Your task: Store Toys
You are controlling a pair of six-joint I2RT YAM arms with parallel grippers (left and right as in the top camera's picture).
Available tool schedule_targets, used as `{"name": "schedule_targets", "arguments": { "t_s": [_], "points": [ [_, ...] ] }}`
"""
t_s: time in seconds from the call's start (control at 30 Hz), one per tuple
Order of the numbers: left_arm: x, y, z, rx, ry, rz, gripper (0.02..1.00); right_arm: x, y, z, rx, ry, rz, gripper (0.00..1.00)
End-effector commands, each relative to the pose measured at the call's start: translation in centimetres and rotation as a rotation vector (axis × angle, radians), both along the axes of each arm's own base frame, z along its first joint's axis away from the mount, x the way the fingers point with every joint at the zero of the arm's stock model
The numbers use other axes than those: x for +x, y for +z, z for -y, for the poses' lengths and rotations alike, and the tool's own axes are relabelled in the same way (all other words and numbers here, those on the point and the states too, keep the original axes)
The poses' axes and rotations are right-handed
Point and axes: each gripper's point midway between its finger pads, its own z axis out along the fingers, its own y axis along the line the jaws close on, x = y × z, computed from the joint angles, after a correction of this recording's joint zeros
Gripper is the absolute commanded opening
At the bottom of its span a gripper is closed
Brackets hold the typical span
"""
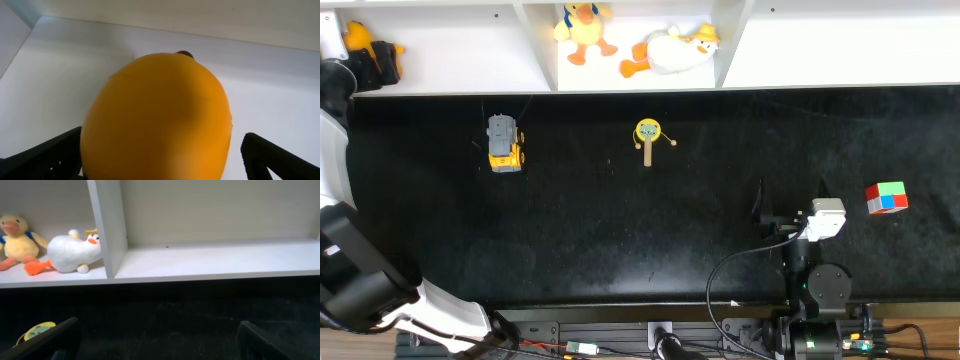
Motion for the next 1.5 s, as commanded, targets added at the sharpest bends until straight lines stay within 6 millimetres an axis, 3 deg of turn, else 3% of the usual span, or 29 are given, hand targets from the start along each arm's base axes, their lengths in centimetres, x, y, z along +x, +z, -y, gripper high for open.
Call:
{"name": "schedule_targets", "arguments": {
  "t_s": [0.03,0.3,0.43,0.77,0.83,1.1,1.3,1.5],
  "points": [
    [0.1,-0.4,0.5,-0.011,-0.009,-0.019,0.998,0.0,-0.3,-0.1,0.001,0.006,0.0,0.996],
    [-2.2,0.4,0.5,-0.007,-0.003,-0.054,0.998,0.0,-0.3,-0.1,0.001,0.006,0.0,0.996],
    [-4.6,0.6,1.2,0.004,-0.012,-0.099,0.998,0.0,-0.3,-0.1,0.001,0.006,0.0,0.996],
    [-11.8,-2.4,4.5,-0.001,0.01,-0.195,0.998,0.0,-0.3,-0.1,0.001,0.006,0.0,0.996],
    [-12.9,-3.2,5.5,-0.016,0.006,-0.206,0.998,0.0,-0.3,-0.1,0.001,0.006,0.0,0.996],
    [-15.1,-7.4,13.6,-0.118,-0.082,-0.296,0.996,0.0,-0.3,-0.1,0.001,0.006,0.0,0.993],
    [-16.6,-7.5,19.0,-0.132,-0.207,-0.364,0.998,0.0,-0.3,-0.1,0.001,0.006,0.0,0.996],
    [-17.7,-8.2,21.3,-0.132,-0.269,-0.429,0.998,0.0,-0.3,-0.1,0.001,0.006,0.0,0.996]
  ]
}}
